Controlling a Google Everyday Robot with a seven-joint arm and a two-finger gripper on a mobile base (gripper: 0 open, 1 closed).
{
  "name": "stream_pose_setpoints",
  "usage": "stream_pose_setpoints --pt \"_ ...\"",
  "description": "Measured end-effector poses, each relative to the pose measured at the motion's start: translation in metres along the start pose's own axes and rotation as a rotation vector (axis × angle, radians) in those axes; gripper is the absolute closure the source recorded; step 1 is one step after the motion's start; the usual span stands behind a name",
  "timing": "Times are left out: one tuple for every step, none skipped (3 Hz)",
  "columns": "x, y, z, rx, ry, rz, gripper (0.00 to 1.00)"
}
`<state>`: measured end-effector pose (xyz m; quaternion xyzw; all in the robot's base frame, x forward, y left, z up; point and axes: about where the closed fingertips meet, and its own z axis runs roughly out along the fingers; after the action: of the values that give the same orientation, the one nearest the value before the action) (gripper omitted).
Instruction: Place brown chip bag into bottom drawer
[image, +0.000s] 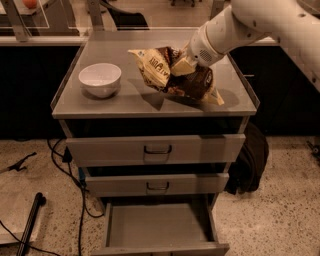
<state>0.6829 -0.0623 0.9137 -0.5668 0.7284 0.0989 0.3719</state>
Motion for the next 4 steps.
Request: stream_pose_setpoints --pt "-0.009 0.023 -0.034 -0.015 -0.007 -0.010 1.00" --pt "-0.015 0.065 -0.069 -0.025 -0.014 0.003 1.00" --pt "-0.015 0.065 -0.069 -0.025 -0.014 0.003 1.00" --pt "-0.012 0.070 -0.068 -0.049 -0.002 0.016 1.00"
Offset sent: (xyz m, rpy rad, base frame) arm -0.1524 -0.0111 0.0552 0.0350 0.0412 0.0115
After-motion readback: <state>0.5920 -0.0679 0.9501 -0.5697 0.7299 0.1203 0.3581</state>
